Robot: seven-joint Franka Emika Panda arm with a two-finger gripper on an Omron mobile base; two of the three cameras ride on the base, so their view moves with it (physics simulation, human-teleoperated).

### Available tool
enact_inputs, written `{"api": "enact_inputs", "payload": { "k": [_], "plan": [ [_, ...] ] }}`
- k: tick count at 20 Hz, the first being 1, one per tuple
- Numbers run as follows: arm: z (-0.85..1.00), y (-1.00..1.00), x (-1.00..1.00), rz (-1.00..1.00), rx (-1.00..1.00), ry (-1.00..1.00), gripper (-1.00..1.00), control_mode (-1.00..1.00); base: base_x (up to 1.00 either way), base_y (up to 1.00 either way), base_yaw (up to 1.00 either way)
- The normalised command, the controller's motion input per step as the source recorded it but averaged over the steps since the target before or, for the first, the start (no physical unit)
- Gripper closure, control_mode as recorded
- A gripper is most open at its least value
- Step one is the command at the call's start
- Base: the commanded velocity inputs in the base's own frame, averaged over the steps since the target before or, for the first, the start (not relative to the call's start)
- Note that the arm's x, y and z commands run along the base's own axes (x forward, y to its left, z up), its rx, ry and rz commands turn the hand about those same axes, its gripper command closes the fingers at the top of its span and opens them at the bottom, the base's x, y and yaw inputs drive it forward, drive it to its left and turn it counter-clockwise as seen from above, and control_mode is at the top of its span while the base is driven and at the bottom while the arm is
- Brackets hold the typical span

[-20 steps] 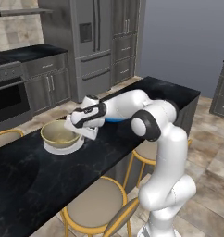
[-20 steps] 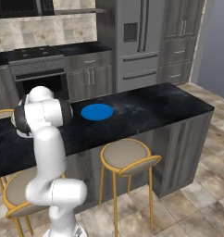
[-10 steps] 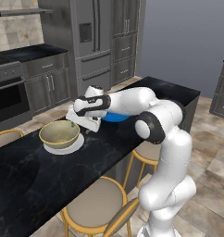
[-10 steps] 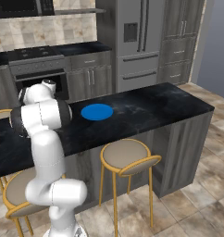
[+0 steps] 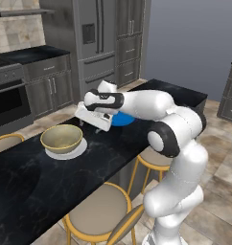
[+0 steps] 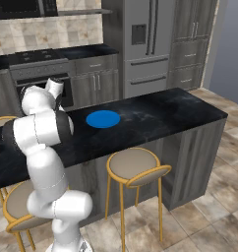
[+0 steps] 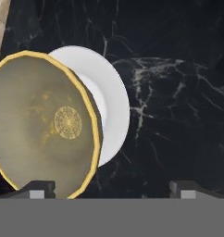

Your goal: Move the bowls from the cabinet to the plates on the dining table.

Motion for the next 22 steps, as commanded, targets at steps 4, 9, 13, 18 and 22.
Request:
{"api": "enact_inputs", "payload": {
  "k": [4, 9, 13, 18, 22],
  "plan": [
    [0.5, -0.36, -0.47, -0.02, 0.1, 0.0, -1.0, -1.0, 0.0, 0.0, 0.0],
    [0.53, -0.4, -0.47, -0.01, 0.08, 0.0, -1.0, -1.0, 0.0, 0.0, 0.0],
    [0.55, -0.44, -0.5, 0.0, 0.06, 0.0, -1.0, -1.0, 0.0, 0.0, 0.0],
    [0.52, -0.47, -0.45, 0.0, 0.0, -0.04, -1.0, -1.0, 0.0, 0.0, 0.0],
    [0.46, -0.47, -0.38, 0.0, -0.01, -0.06, -1.0, -1.0, 0.0, 0.0, 0.0]
  ]
}}
